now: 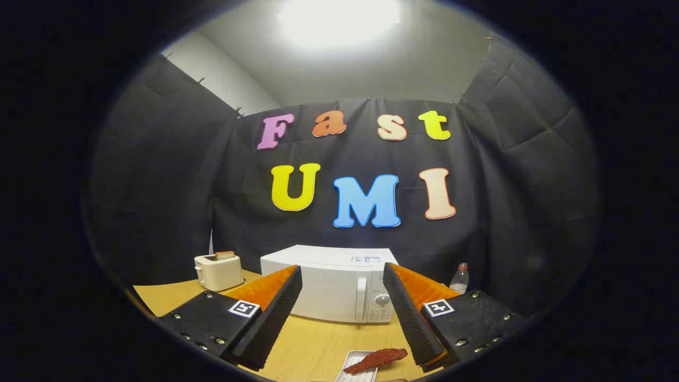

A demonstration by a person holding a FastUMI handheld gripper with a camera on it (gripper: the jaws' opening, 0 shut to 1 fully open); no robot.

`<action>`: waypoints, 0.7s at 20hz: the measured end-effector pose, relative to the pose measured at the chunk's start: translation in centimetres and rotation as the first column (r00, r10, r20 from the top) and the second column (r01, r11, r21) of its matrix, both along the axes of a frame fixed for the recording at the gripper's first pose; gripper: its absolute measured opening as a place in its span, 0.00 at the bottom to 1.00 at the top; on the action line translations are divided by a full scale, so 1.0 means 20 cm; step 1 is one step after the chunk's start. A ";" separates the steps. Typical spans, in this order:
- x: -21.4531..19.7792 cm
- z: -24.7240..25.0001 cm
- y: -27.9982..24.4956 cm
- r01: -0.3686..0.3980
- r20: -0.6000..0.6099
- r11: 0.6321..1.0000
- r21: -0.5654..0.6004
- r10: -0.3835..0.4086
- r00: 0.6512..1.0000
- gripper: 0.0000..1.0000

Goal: Open the microwave, put the food inside, and close the microwave door.

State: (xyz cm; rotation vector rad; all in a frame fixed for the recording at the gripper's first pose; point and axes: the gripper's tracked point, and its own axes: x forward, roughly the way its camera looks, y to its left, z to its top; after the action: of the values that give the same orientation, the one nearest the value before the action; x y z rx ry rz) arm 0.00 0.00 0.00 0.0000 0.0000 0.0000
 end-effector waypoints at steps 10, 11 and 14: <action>0.02 -0.03 -0.10 0.065 -0.027 0.998 -0.007 -0.065 0.997 0.97; 0.02 -0.03 -0.12 0.080 -0.026 0.996 -0.025 -0.081 0.996 0.97; 0.03 -0.05 -0.09 0.075 -0.038 0.997 -0.009 -0.075 0.996 0.94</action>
State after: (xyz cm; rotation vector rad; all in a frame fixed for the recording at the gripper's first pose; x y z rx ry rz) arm 0.58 -1.81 -0.99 -0.0075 0.0385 -0.0749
